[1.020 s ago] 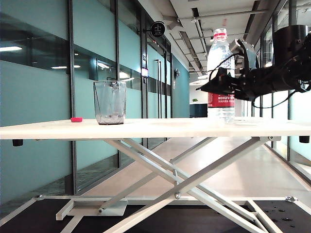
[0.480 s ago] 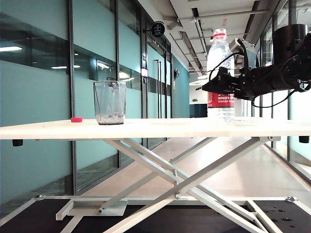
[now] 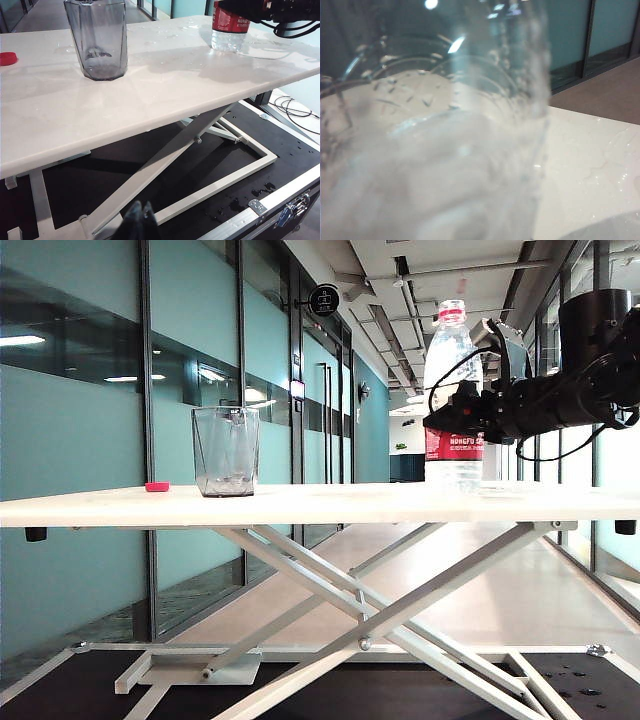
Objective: Pick up the mineral water bottle on the table and pour water into the mug until it's half full.
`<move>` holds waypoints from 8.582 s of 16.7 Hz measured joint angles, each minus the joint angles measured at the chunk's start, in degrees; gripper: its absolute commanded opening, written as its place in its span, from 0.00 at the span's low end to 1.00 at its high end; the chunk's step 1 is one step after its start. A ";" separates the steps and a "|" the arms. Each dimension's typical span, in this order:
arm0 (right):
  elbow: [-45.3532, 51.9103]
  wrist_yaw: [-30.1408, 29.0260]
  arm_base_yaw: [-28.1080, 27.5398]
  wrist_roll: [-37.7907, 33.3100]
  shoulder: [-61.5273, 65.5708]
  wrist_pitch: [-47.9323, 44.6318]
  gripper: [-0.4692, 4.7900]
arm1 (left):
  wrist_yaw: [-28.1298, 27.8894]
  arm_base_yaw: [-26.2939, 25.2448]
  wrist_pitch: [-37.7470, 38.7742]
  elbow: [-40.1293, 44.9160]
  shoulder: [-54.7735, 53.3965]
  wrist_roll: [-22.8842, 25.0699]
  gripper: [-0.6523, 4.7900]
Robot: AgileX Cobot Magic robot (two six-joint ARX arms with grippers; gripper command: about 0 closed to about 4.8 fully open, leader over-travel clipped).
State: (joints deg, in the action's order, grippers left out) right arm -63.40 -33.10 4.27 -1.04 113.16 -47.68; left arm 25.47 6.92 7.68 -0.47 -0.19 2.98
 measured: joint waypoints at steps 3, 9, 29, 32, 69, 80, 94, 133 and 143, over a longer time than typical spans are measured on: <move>0.00 0.15 0.46 0.00 -0.44 0.79 0.45 | 0.02 -0.02 0.04 0.00 0.00 0.00 0.11; -10.25 6.38 10.27 8.55 -3.85 24.13 0.41 | 0.00 -0.02 0.07 0.00 0.00 0.00 0.11; -23.39 52.43 26.86 47.21 -2.16 46.42 0.41 | 0.00 -0.02 0.28 -0.02 0.02 0.00 0.11; -25.44 55.41 27.47 49.53 1.11 48.89 0.41 | -0.02 -0.02 0.28 -0.02 0.02 0.02 0.11; -25.75 73.64 31.26 81.74 1.81 38.10 0.41 | -0.04 -0.02 0.31 -0.02 0.00 1.09 0.11; -26.49 74.73 31.36 83.84 1.79 35.54 0.41 | -0.04 -0.02 0.31 -0.02 0.02 1.09 0.11; -26.49 75.38 31.41 83.84 1.79 35.67 0.41 | -0.04 -0.02 0.31 -0.02 0.02 1.09 0.11; -11.45 15.02 15.80 2.54 5.51 8.57 1.00 | -0.04 -0.02 0.33 -0.02 0.00 3.80 0.11; -10.21 10.21 14.45 3.87 0.15 16.74 1.00 | -0.02 -0.02 0.31 -0.02 0.00 3.85 0.11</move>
State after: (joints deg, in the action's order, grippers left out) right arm -73.60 -22.90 18.72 2.83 113.32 -30.94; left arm 25.45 6.90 7.99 -0.49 -0.19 6.83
